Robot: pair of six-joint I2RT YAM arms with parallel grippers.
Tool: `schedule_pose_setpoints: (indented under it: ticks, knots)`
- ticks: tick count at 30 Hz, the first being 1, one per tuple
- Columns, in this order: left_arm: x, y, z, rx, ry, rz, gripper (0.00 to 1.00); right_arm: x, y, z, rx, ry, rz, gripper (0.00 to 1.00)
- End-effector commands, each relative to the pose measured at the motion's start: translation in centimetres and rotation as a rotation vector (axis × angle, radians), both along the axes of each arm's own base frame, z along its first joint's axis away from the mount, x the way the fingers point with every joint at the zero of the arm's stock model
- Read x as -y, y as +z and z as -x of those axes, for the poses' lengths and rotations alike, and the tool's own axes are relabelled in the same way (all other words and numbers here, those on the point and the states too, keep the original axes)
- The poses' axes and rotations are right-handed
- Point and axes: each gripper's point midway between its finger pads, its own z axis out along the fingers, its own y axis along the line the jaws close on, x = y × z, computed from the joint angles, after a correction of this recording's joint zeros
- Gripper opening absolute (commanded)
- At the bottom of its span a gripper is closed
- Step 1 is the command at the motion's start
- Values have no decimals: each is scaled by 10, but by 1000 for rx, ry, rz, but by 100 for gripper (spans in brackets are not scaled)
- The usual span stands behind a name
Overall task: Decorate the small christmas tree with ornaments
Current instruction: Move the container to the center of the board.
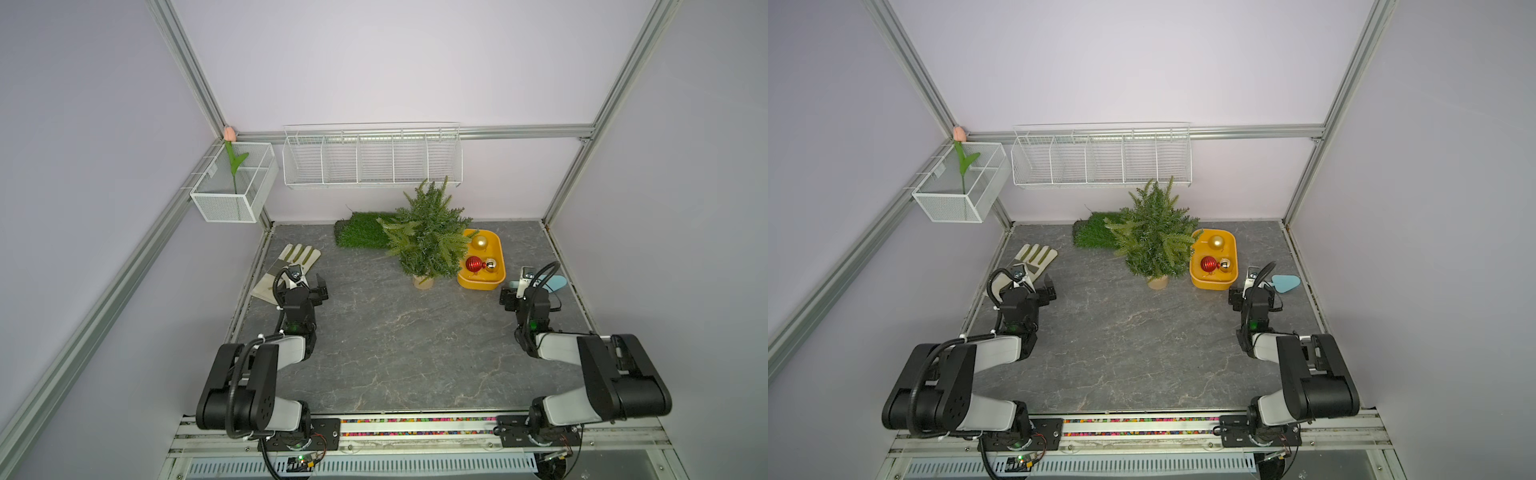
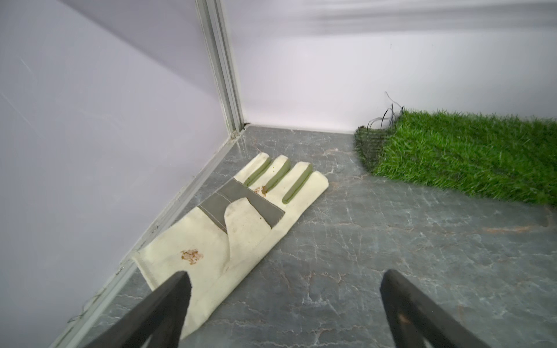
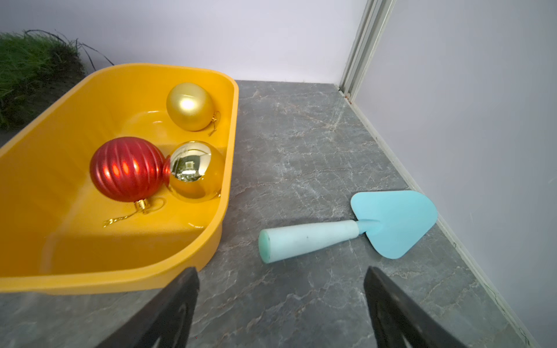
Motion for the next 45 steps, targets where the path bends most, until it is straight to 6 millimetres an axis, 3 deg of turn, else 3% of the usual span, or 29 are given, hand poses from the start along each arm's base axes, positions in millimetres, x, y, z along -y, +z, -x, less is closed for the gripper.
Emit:
schedule_pose_setpoints:
  ticks: [1,4,6,8,10,14,20,25,34,36,45]
  knots:
    - [-2,22,6,-6,27,25,99,-1,37,-4,-18,-6,-20,89]
    - [-5,36,9,-36,72,119,99,-14,65,-11,-62,53,-99,90]
    - [-5,40,13,-74,97,205,99,-29,72,-16,-148,112,-162,91]
    - [6,45,15,-110,59,283,100,-41,82,-25,-221,135,-248,94]
    - [17,49,18,-140,27,341,99,-55,79,-31,-317,166,-322,100]
    - [42,52,25,-226,-68,398,99,-83,66,-43,-485,238,-436,92]
    - [61,47,38,-333,-144,401,99,-93,38,-67,-637,186,-430,84]
    - [63,45,46,-362,-159,392,99,-83,14,-81,-719,128,-356,79]
    - [63,40,45,-388,-157,369,99,-103,-19,-110,-813,167,-305,74]
    - [63,37,44,-402,-157,368,99,-104,-25,-107,-845,171,-305,70]
    - [64,23,44,-442,-150,368,99,-111,-41,-53,-926,181,-342,67]
